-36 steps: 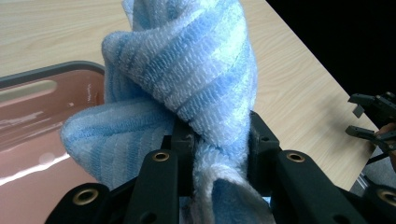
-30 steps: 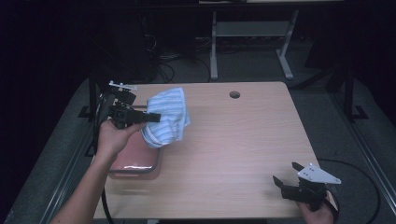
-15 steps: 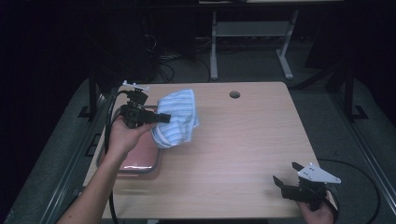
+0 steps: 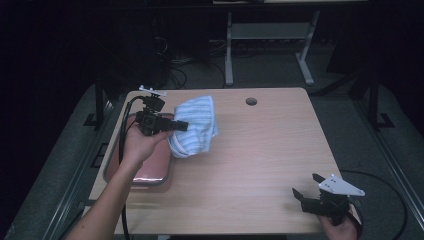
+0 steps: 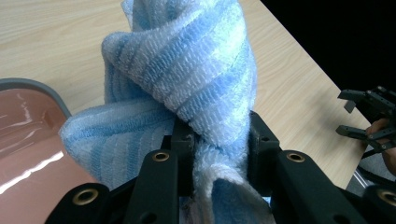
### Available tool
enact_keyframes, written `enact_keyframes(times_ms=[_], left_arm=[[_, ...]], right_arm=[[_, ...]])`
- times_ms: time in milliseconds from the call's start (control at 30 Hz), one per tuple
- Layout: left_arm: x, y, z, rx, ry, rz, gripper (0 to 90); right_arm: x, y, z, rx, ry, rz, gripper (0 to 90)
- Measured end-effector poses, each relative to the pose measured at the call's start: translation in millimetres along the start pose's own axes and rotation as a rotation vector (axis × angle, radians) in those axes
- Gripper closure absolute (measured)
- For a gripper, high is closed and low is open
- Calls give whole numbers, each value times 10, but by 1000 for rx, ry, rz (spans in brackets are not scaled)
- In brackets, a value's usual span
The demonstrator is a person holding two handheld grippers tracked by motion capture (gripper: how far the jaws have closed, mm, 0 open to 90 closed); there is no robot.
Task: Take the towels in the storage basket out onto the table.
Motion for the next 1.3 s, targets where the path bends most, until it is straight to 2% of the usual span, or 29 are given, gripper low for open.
enact_keyframes(times_ms=[433,1067,1300], left_arm=[[158,205,75,-18,26,-29,695],[337,411,129,-44,60,-57,694],[456,556,147,-64,86,-73,692]], right_arm=[[3,0,6,3,1,2,145],[5,-11,14,10,2,4,145],[20,-28,16,14,7,1,145]])
Point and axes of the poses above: each handheld gripper's, and its own axes: y roughly forward along the jaws, z roughly out of its top, x roughly to its right, the point moved 7 cm from there along y, roughly forward along the jaws, and after that the axes turned 9 degrees about y, right-handed, at the moved point
